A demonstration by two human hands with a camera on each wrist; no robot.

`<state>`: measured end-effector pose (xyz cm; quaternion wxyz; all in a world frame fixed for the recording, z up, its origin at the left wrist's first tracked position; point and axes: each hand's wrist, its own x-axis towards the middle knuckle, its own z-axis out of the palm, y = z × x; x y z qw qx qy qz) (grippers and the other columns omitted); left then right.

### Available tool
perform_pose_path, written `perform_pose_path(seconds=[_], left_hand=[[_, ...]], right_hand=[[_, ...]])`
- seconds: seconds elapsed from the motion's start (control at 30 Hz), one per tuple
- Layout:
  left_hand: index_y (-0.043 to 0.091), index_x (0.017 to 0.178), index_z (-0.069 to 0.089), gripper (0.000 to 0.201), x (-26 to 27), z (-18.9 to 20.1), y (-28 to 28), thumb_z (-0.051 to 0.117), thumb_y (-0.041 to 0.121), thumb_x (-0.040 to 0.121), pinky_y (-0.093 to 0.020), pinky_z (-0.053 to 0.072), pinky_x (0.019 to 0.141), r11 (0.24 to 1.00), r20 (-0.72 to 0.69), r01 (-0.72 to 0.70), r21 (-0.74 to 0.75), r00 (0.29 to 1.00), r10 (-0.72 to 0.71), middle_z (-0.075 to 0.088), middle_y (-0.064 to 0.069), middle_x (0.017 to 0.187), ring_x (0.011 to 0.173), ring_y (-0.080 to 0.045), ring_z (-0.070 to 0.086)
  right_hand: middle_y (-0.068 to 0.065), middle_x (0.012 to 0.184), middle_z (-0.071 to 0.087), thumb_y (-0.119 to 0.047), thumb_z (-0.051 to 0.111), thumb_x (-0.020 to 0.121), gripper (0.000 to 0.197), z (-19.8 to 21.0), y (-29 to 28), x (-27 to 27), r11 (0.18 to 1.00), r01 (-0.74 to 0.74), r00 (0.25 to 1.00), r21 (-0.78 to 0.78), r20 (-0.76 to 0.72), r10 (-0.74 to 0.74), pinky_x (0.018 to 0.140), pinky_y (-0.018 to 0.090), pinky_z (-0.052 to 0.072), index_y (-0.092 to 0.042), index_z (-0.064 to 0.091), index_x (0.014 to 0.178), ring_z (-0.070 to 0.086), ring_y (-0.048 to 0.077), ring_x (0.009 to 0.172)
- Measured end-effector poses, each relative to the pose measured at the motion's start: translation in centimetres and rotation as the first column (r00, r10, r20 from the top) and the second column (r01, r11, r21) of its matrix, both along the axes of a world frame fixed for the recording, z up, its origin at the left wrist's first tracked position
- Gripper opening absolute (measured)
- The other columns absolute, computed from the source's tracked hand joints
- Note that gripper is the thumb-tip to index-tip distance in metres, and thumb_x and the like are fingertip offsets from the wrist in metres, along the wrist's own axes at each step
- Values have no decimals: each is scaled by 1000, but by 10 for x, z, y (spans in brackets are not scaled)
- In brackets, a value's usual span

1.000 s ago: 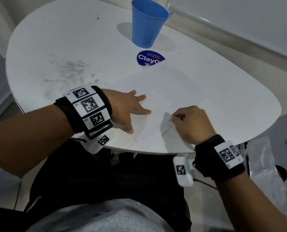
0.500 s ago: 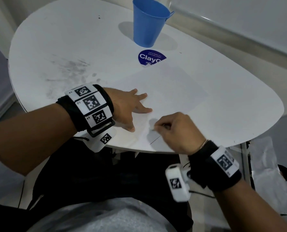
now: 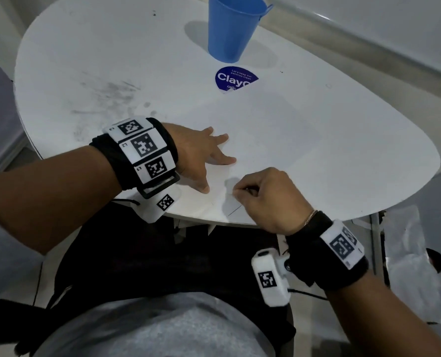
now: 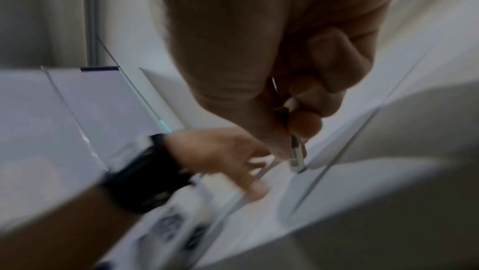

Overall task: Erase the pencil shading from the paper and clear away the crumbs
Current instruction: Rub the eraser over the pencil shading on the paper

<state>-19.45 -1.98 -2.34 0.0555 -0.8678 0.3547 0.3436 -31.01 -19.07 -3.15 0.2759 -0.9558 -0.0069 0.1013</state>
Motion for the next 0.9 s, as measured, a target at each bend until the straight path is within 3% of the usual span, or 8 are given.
perform_pose_path(seconds=[0.07,0.23,0.37,0.53,0.67,0.83,0.9], left_hand=[[56,155,3,87,0,0,0,64,50,93,-50,9,126,1000,1,0,1,1000,0,-24,17,164,151,-10,-24],[55,155,1,86,-2,1,-2,62,50,95,-51,9,125,1000,10,5,7,1000,-5,-25,14,164,152,-13,-23],[56,155,2,88,2,-2,0,64,50,93,-51,10,125,1000,-6,-1,5,1000,1,-25,16,164,151,-12,-25],[55,155,1,85,-1,0,0,61,51,94,-51,11,125,1000,12,6,12,1000,-6,-25,16,164,152,-12,-23],[58,153,2,87,1,-4,0,63,51,92,-52,13,125,1000,7,9,-1,1000,-9,-25,17,164,151,-11,-24],[57,154,0,85,0,-1,0,60,51,94,-52,13,125,1000,22,10,14,1000,-10,-26,17,163,151,-12,-24],[57,154,0,86,2,-3,1,62,50,93,-52,13,125,1000,15,7,10,1000,-7,-26,17,163,151,-11,-24]], right_hand=[[-15,62,63,-20,65,90,14,2,8,-7,997,-81,996,16,-39,82,59,11,40,-20,78,83,55,2,58],[-10,69,70,-20,67,88,13,2,-15,11,992,123,991,-16,58,-122,65,19,44,-21,78,81,62,8,67],[-10,64,66,-20,64,89,15,3,12,-10,997,-70,997,-8,-17,70,63,21,46,-21,77,83,58,7,61],[-10,68,69,-19,66,88,14,0,-15,13,988,153,985,-31,86,-150,67,21,44,-21,78,80,62,10,68],[-16,56,57,-22,66,88,13,0,16,-11,997,-69,997,27,-23,69,59,12,39,-23,77,82,52,2,55],[-8,69,70,-19,66,87,14,-1,-11,12,989,143,986,-29,88,-140,67,23,45,-21,78,80,62,13,67],[-7,71,71,-19,65,87,14,-1,-1,5,997,69,995,-26,71,-67,69,26,49,-20,77,81,63,14,69]])
